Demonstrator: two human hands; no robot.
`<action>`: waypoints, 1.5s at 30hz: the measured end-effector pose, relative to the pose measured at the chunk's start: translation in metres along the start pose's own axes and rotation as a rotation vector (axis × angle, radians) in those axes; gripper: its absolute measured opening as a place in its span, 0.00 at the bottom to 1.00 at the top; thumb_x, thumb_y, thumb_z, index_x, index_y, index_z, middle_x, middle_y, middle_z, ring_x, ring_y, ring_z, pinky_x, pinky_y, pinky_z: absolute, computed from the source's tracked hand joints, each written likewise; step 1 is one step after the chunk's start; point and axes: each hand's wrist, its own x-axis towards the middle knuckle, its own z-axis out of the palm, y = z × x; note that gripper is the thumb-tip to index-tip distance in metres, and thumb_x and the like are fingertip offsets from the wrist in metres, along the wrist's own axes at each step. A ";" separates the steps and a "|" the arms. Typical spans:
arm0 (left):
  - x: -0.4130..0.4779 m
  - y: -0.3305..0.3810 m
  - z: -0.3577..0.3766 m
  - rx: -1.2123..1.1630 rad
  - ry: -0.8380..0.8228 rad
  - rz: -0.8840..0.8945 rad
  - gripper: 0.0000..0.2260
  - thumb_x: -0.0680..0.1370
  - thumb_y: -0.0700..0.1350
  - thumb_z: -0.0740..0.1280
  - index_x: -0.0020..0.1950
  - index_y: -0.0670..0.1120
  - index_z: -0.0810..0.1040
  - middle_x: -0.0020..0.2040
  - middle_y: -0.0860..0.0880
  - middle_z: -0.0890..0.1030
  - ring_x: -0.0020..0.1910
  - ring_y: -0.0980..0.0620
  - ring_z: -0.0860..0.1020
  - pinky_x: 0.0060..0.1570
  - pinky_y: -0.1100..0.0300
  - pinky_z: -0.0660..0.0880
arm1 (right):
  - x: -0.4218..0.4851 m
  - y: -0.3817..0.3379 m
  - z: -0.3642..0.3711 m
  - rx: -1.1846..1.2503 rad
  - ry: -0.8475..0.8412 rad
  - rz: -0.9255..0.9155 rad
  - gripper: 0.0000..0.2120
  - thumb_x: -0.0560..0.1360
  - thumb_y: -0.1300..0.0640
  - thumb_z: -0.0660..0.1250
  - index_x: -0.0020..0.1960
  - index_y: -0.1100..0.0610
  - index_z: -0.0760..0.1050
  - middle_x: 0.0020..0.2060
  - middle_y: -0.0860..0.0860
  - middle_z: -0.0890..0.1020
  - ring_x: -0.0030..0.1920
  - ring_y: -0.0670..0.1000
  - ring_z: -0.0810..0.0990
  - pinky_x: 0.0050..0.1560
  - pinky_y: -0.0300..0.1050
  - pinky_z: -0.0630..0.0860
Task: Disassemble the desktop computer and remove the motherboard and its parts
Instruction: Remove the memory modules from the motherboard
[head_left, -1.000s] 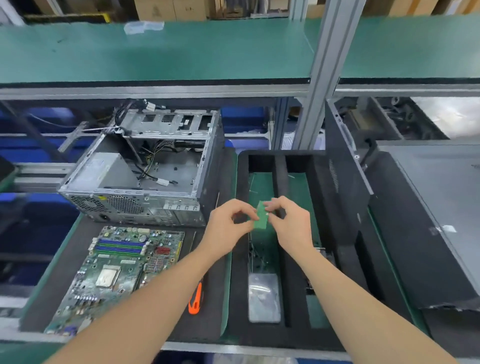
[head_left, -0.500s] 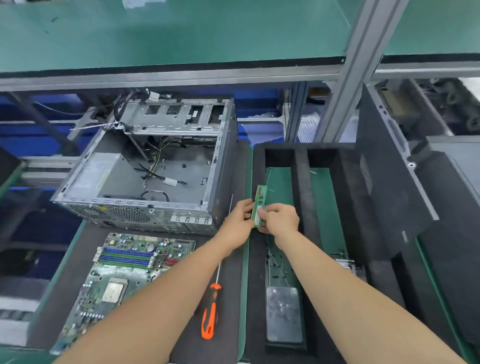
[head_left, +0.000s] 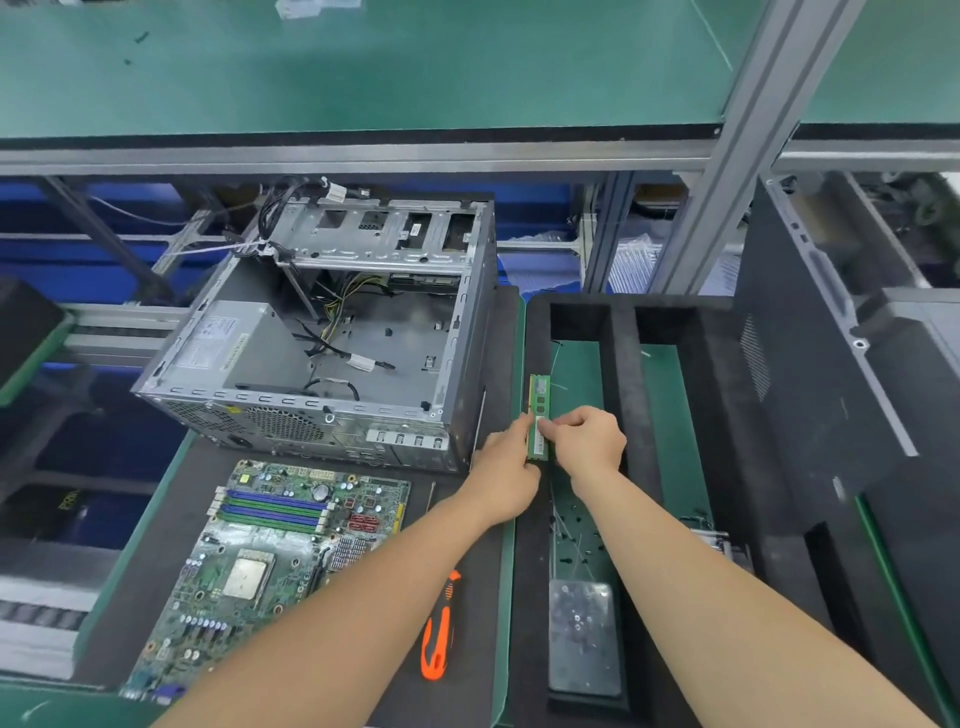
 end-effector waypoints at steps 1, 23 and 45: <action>-0.005 0.003 -0.001 0.006 0.016 0.048 0.33 0.81 0.37 0.60 0.83 0.54 0.54 0.79 0.42 0.66 0.77 0.40 0.64 0.77 0.45 0.63 | -0.004 -0.001 -0.002 0.007 0.027 -0.033 0.07 0.72 0.53 0.79 0.44 0.54 0.82 0.40 0.47 0.83 0.42 0.46 0.81 0.37 0.42 0.75; -0.193 -0.225 -0.168 -0.137 0.884 -0.278 0.05 0.76 0.44 0.74 0.51 0.51 0.84 0.44 0.53 0.84 0.46 0.53 0.82 0.53 0.53 0.77 | -0.197 0.001 0.122 -0.200 -0.231 -0.325 0.03 0.77 0.52 0.67 0.46 0.50 0.78 0.39 0.44 0.81 0.41 0.48 0.78 0.41 0.44 0.70; -0.148 -0.286 -0.164 -0.274 0.743 -0.048 0.04 0.77 0.43 0.76 0.49 0.44 0.84 0.51 0.49 0.79 0.49 0.48 0.79 0.59 0.41 0.75 | -0.243 0.014 0.219 -0.489 0.263 -0.394 0.07 0.74 0.49 0.75 0.48 0.51 0.82 0.50 0.50 0.77 0.55 0.55 0.76 0.59 0.52 0.67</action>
